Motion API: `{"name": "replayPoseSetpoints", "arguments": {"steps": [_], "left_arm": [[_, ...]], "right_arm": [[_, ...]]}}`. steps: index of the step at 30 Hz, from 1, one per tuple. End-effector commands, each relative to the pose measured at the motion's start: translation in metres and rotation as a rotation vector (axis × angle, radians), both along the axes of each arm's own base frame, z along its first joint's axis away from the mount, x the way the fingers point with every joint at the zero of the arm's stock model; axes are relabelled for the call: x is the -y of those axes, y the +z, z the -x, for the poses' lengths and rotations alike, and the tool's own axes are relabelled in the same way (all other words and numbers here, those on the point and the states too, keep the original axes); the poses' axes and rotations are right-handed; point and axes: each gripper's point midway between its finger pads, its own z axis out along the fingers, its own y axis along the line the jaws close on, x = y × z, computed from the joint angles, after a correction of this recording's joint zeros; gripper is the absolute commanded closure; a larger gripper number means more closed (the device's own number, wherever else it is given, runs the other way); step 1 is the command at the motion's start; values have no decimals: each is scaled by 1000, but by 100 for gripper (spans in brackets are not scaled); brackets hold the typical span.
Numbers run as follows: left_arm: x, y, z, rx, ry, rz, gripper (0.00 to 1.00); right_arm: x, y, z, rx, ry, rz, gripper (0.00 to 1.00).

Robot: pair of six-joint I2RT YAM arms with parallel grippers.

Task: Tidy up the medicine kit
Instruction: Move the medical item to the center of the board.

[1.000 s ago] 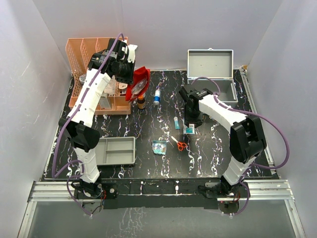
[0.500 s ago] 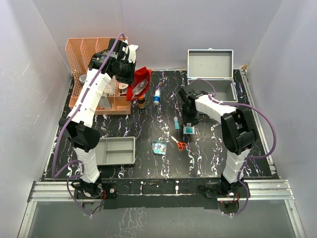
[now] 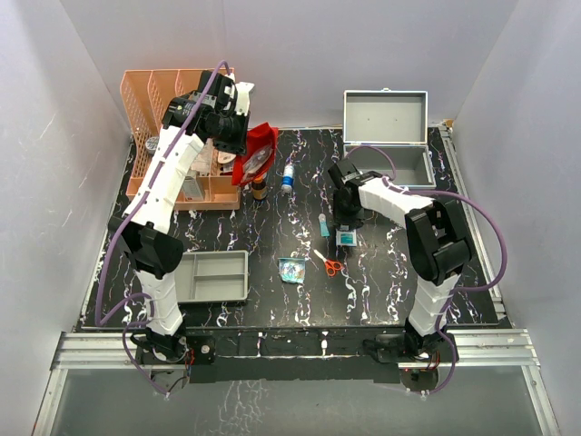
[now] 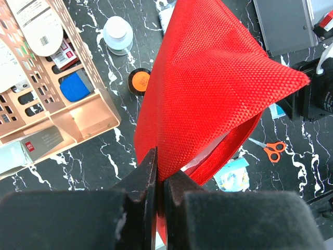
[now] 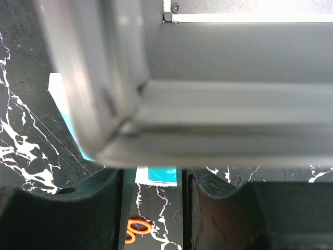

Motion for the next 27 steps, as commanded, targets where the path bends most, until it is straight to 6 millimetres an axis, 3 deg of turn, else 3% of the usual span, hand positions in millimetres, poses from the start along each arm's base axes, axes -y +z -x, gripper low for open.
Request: {"name": "replayPoseSetpoints", "arguments": {"steps": [1,27], "left_arm": [[6,19,3,42,-28,36,100],[12,20,6,34,-50,53,100]], "right_arm": [[3,-4,20,-42,-5,2,66],[4,-41,59,-111,11,115,72]]}}
